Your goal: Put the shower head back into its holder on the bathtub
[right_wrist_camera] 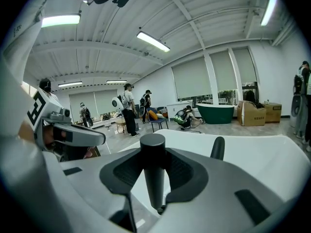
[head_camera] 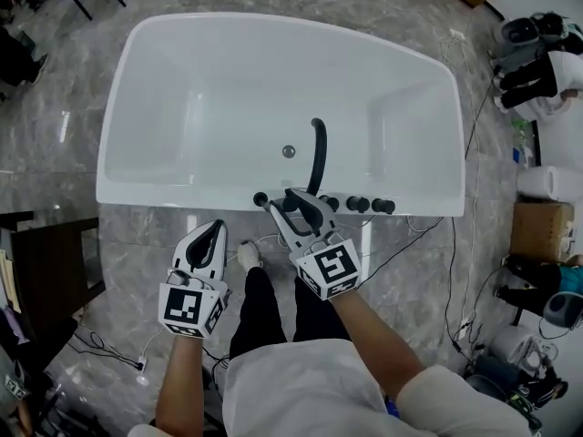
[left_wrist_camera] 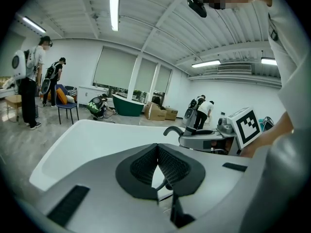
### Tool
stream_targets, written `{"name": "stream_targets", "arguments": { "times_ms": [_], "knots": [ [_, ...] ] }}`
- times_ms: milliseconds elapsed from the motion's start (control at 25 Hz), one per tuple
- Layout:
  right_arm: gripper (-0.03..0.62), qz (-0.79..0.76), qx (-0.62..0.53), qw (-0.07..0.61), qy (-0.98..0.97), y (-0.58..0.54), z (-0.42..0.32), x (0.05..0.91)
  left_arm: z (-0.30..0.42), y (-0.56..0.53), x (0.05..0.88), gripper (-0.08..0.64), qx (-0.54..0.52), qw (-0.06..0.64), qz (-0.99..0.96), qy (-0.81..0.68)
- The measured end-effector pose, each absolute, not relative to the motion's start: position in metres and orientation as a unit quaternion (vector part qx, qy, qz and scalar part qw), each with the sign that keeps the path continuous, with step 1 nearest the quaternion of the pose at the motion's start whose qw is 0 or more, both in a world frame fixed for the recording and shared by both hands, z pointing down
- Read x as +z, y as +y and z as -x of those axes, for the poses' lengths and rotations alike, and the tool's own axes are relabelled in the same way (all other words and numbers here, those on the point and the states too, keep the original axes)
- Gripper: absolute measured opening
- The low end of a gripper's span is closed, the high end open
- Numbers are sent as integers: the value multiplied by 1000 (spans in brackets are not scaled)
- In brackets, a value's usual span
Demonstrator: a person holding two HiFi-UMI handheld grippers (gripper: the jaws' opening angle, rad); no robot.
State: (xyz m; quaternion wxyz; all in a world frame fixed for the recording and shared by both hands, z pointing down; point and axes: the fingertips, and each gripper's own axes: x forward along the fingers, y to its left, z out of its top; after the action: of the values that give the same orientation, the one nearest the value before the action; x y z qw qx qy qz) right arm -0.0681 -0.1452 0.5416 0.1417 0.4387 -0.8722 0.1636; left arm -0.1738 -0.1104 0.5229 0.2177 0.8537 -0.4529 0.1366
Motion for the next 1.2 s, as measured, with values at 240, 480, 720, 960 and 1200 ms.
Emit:
{"name": "stream_targets", "arguments": {
  "times_ms": [240,480,720,960,1200],
  "knots": [
    [146,-441,166,152,-869,-147,73,566,178,-108,540,11,135,224,-850,-457],
    [146,-444,170,160,-865,-151,76,586,178,-110,552,11,135,227,-848,-459],
    [146,-446,175,173,-861,-154,81,606,178,-114,564,11,140,231,-848,-456],
    [146,-447,181,188,-856,-157,84,626,177,-118,570,11,139,237,-849,-451],
    [146,-445,188,197,-853,-158,85,638,173,-116,576,11,140,244,-849,-447]
  ]
}}
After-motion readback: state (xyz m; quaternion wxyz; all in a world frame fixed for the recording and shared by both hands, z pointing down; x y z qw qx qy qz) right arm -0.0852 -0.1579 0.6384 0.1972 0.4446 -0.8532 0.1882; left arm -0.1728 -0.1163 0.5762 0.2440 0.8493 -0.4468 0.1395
